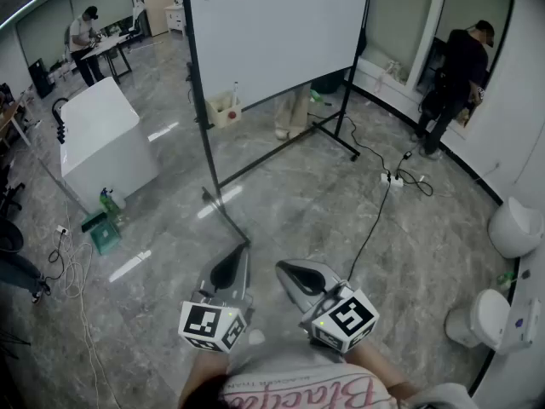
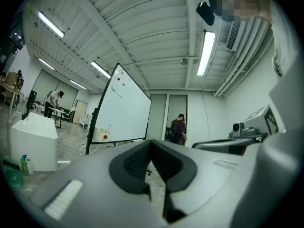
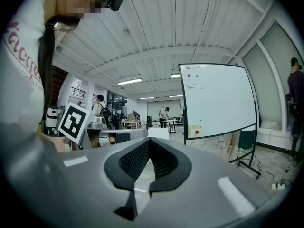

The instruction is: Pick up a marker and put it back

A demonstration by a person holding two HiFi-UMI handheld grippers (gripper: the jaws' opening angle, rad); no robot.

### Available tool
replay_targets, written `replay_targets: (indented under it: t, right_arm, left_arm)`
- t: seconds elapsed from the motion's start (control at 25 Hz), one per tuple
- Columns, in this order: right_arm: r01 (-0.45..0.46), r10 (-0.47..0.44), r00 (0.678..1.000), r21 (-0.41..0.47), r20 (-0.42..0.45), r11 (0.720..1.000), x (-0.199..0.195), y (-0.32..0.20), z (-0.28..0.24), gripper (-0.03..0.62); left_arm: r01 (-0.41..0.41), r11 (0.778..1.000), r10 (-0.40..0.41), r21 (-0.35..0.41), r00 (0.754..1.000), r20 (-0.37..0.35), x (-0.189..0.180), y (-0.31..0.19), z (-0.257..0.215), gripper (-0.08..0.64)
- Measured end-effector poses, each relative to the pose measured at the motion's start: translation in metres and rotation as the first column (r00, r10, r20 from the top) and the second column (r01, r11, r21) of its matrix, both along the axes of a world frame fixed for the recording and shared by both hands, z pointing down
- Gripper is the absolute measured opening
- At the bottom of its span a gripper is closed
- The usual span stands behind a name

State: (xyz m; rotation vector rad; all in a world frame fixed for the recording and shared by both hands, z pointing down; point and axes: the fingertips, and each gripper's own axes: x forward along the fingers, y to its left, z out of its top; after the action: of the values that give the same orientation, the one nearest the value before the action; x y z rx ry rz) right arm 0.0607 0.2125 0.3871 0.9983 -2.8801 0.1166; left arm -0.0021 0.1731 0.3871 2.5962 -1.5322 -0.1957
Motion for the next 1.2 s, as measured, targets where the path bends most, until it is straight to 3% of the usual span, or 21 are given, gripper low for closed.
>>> replay_targets:
  t: [0.76,1.2]
  right_arm:
    - [-0.028,0.028,1.000,0.012,-0.001,1.000,-0.039,-0.021,0.008,0.002]
    - [0.010,-0.011,1.000,-0.043,-0.009,0.999,-0.054,-0.073,0.024,0.002]
  left_arm:
    - [-0.043,0.999,0.043,-0.002,0.999,-0.021,-0.034,-0.026,0.009,0.000]
    - [-0.003,0.999,0.001,-0.039,0.998,-0.065,-0.050,-0.074,0.024,0.000]
